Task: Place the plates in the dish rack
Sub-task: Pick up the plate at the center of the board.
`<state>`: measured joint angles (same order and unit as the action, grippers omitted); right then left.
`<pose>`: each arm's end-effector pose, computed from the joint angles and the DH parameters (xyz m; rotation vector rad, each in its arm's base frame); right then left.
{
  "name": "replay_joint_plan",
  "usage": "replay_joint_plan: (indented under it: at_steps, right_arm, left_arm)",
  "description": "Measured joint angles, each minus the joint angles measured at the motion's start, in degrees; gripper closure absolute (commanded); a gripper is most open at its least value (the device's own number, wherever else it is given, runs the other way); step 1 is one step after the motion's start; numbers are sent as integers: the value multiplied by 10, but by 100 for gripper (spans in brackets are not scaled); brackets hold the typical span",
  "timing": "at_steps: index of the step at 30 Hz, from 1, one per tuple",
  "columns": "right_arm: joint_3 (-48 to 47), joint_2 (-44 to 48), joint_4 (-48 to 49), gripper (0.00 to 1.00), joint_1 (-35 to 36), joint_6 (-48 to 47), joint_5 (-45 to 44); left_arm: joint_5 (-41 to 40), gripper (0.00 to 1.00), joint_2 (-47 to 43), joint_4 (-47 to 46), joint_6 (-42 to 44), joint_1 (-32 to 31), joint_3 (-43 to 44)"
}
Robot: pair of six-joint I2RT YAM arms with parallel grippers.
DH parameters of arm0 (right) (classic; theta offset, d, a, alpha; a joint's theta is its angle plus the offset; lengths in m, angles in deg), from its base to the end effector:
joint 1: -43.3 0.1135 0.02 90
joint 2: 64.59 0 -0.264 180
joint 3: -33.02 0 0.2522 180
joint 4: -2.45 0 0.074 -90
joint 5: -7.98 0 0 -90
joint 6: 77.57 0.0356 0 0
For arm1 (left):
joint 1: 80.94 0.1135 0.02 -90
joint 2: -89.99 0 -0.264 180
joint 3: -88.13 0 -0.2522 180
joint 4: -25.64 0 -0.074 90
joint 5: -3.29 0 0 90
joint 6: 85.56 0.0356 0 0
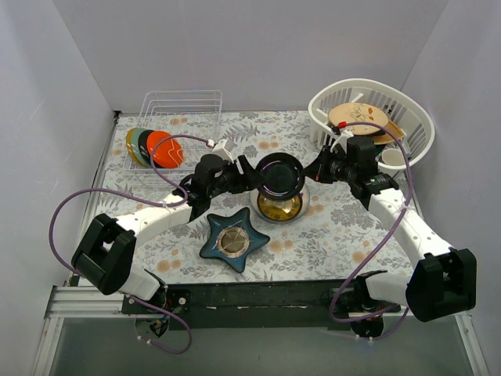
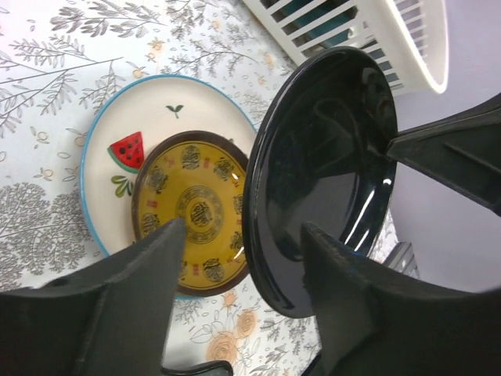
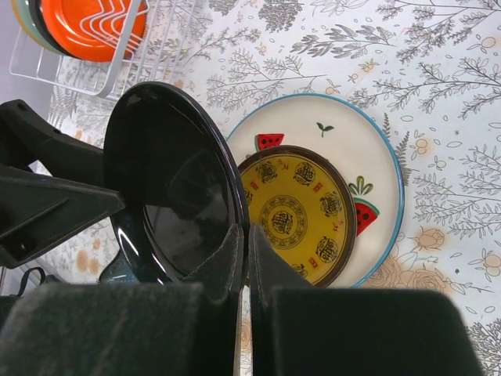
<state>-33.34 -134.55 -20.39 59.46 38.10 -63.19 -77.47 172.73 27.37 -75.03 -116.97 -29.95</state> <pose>0.2635 0.0883 0.2977 -0.0407 2.0976 0.7848 0.2580 -0.1947 0.2439 -0.7265 2.1546 -1.3797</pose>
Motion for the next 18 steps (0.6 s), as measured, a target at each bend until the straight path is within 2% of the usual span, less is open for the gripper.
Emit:
replay_joint_plan:
  at_steps: [5,14,17,18]
  right_arm:
    - [3,5,10,99,-1,8,16]
    - [26,12,33,99,-5,24,49]
    - [30,12,37,99,-5,30,60]
    - [30,12,38,99,-5,31,63]
  left_arm:
    - [17,60,2,-31,-21,0,0]
    - [36,61,3,-65,-43,0,-2]
    - [39,70,3,-73,-48,-1,-8]
    - [41,76,4,-73,-50,-1,-10]
